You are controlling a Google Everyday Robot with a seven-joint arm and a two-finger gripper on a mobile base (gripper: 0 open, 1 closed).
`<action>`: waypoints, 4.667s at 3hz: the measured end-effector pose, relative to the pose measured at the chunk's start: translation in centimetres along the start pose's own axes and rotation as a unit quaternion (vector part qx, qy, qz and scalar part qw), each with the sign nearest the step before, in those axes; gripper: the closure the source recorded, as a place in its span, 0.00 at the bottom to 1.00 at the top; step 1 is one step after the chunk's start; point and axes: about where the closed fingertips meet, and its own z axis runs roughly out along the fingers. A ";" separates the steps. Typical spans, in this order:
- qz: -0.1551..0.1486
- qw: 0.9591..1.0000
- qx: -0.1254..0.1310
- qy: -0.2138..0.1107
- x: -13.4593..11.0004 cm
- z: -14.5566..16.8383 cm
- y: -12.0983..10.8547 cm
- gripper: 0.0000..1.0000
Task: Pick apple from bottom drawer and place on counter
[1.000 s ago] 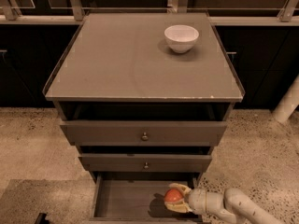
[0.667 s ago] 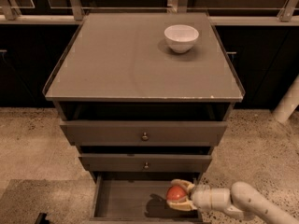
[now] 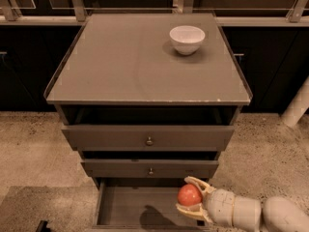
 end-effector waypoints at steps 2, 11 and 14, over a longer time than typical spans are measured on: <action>-0.063 0.998 0.022 0.021 -5.6 -3.9 2.1 1.00; -0.307 0.943 0.000 -0.127 -31.6 -9.9 -14.0 1.00; -0.287 0.957 0.003 -0.031 -31.6 -5.8 -23.3 1.00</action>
Offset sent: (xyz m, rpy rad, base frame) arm -0.0281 0.0021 0.0524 -0.0741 -0.0829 0.0125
